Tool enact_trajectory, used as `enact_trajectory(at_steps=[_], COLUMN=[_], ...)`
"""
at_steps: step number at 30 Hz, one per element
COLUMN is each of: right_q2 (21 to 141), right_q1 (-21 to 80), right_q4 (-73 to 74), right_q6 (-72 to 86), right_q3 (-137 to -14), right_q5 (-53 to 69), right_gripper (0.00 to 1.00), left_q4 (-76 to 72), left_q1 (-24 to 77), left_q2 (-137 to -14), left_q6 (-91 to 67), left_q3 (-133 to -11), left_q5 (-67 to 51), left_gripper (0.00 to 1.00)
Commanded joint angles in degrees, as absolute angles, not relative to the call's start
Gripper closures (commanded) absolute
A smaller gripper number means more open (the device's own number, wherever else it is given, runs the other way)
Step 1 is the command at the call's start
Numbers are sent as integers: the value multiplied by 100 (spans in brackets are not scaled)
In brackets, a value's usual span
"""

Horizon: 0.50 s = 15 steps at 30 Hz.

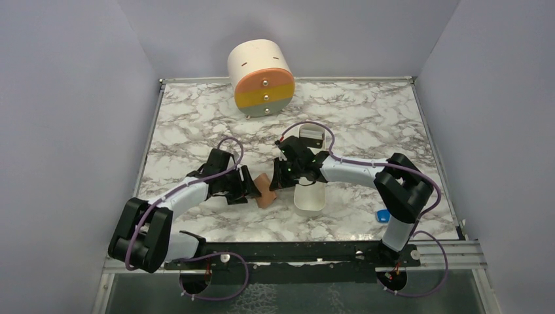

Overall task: Put the credit cards into the card holder
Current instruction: Open the card holder at the center of the board.

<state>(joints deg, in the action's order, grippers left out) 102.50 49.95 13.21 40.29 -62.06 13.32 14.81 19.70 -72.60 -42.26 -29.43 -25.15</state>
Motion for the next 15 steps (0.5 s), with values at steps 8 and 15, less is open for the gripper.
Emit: enact_trajectory(at_steps=[8, 15], right_q2=[10538, 10451], right_q1=[5043, 5040], right_q4=[1133, 1489], right_q6=[3940, 3672], right_q3=[-6182, -6385], right_q5=[1160, 1014], right_gripper=[99, 84], left_q4=[1565, 1832], left_q1=[2082, 2081], left_q2=[-7564, -6870], left_q6=[-3965, -4043], left_q3=[-3037, -3214], left_q5=[-1993, -2230], left_gripper=[72, 100])
